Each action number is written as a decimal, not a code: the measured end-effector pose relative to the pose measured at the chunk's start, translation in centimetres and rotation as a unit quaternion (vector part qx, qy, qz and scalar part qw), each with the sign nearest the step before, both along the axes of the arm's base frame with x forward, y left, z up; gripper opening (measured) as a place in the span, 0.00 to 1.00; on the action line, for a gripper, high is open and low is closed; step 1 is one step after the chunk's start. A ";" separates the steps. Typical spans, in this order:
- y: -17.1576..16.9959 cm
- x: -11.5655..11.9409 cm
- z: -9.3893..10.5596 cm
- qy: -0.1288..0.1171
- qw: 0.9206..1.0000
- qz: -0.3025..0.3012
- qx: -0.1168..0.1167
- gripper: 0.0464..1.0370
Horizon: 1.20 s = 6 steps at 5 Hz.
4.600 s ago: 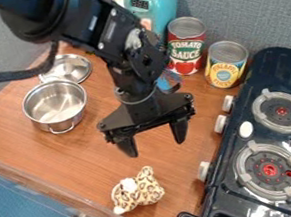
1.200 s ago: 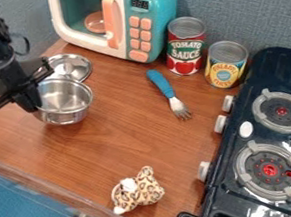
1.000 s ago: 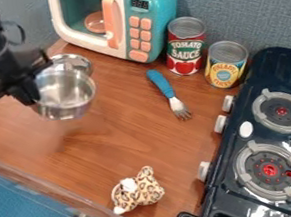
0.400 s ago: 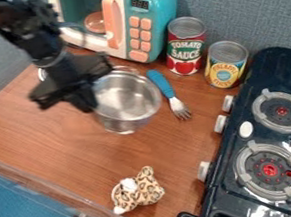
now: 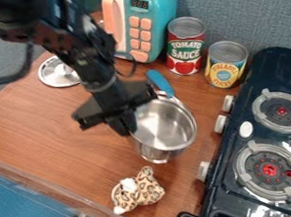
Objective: Move the silver pot to the top of the plush tiger
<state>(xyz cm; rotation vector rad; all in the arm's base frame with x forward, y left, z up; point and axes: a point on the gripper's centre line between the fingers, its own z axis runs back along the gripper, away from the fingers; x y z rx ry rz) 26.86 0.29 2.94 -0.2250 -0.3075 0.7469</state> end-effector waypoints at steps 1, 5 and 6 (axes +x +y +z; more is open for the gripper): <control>-0.7 0.4 -2.1 0.015 1.000 -0.005 -0.001 0.01; -0.3 0.8 -4.4 0.056 0.998 0.003 0.014 0.17; -0.3 0.7 -4.5 0.061 0.998 0.007 0.015 0.44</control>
